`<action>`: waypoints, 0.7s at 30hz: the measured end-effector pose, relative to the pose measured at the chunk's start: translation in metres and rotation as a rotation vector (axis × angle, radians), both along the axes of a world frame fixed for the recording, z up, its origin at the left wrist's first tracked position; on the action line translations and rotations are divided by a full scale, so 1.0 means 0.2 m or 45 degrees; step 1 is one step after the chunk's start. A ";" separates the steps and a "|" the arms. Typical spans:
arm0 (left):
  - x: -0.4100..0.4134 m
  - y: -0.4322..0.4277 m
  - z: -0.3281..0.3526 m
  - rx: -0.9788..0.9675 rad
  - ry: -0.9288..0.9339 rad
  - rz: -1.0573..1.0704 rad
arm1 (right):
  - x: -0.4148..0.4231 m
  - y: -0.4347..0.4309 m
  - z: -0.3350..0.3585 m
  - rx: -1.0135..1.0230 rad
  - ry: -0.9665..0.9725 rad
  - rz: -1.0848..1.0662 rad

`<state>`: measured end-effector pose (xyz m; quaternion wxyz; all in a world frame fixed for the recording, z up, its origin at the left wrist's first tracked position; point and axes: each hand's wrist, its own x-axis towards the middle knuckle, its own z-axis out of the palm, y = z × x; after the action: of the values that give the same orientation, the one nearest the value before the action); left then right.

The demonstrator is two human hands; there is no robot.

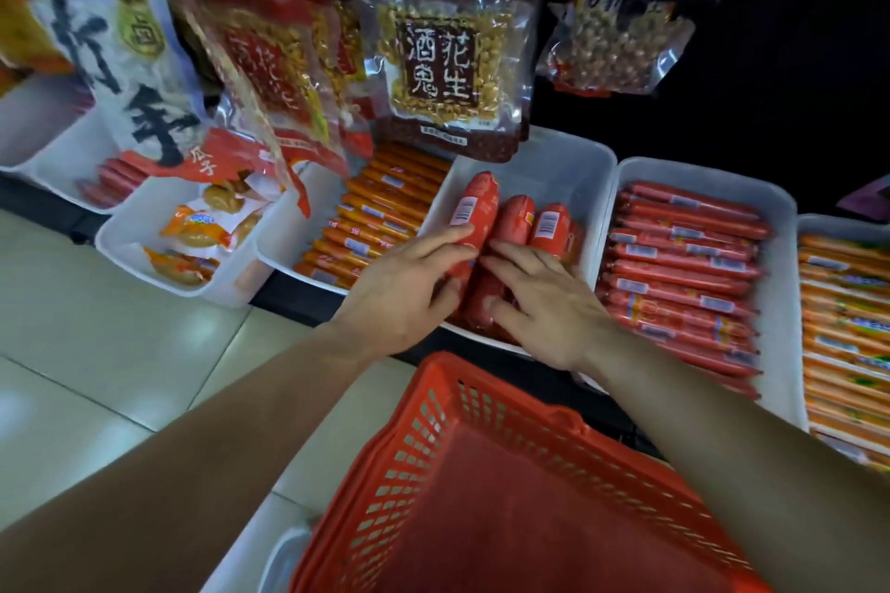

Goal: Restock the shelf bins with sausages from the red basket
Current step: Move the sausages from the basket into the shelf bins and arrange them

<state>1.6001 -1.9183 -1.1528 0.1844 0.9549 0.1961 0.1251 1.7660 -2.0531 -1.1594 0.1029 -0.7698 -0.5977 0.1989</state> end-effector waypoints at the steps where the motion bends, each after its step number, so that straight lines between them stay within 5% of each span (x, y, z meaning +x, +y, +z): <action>1: -0.02 0.02 0.01 0.015 0.000 0.050 | -0.01 0.01 0.00 0.007 -0.033 0.007; 21: -0.05 0.06 -0.03 -0.217 0.085 0.357 | -0.05 0.11 -0.10 -0.075 -0.269 0.110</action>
<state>1.5894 -1.9056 -1.1591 0.2388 0.9027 0.3434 0.1008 1.7567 -2.0320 -1.1784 0.0079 -0.7626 -0.6319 0.1385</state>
